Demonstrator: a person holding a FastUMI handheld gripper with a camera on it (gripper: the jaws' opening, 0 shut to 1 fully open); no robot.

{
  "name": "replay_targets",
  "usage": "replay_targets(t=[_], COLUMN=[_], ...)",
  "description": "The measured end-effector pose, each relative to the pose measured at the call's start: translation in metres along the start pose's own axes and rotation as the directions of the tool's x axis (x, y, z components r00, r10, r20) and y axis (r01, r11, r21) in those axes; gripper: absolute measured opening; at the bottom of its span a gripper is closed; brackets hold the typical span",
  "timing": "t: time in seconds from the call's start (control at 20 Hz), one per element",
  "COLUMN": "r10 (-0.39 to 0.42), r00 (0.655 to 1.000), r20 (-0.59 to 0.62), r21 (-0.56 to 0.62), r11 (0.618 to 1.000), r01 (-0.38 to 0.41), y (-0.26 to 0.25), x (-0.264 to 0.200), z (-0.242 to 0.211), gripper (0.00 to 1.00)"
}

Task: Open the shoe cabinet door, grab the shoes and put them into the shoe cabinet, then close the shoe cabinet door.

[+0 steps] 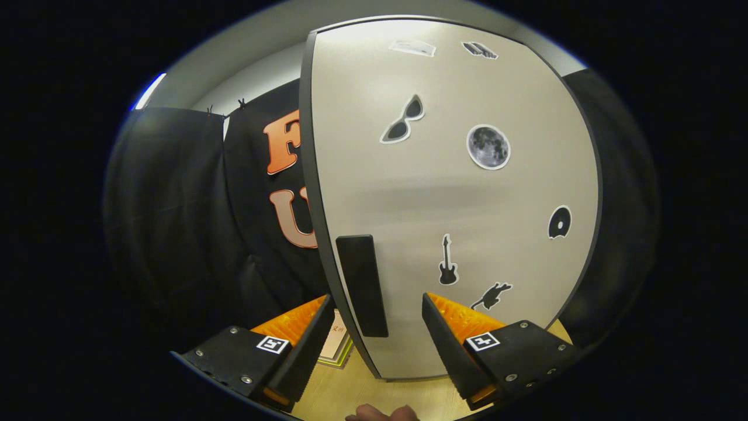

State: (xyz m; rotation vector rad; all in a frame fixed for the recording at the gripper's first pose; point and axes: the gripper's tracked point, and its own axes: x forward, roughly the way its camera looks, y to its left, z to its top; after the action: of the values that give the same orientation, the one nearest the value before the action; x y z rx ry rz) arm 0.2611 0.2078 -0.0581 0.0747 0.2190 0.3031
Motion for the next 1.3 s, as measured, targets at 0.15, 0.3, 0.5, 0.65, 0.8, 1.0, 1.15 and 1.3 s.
replay_targets(t=[0.15,0.3,0.5,0.65,0.8,1.0,1.15,1.3], r10=[-0.018,-0.046,-0.085,-0.103,-0.115,-0.131,-0.120,-0.104], r00=[1.000,0.998,0.996,0.993,0.990,0.982,0.978,0.976], r20=[0.024,0.034,0.036,0.063,0.086,0.136,0.172,0.191], r21=[-0.021,-0.035,-0.062,-0.064,-0.060,-0.079,-0.085,-0.071], r11=[1.000,0.998,0.994,0.992,0.991,0.987,0.987,0.990], r01=[0.018,0.047,0.087,0.107,0.120,0.142,0.136,0.120], y=[-0.003,-0.012,-0.028,-0.041,-0.057,-0.081,-0.093,-0.103], x=[-0.042,-0.088,-0.143,-0.181,-0.215,-0.264,-0.299,-0.326], z=[0.006,0.005,0.008,0.017,0.022,0.038,0.051,0.057], gripper=[0.95,0.95,0.95,0.95,0.94,0.94,0.94,0.94])
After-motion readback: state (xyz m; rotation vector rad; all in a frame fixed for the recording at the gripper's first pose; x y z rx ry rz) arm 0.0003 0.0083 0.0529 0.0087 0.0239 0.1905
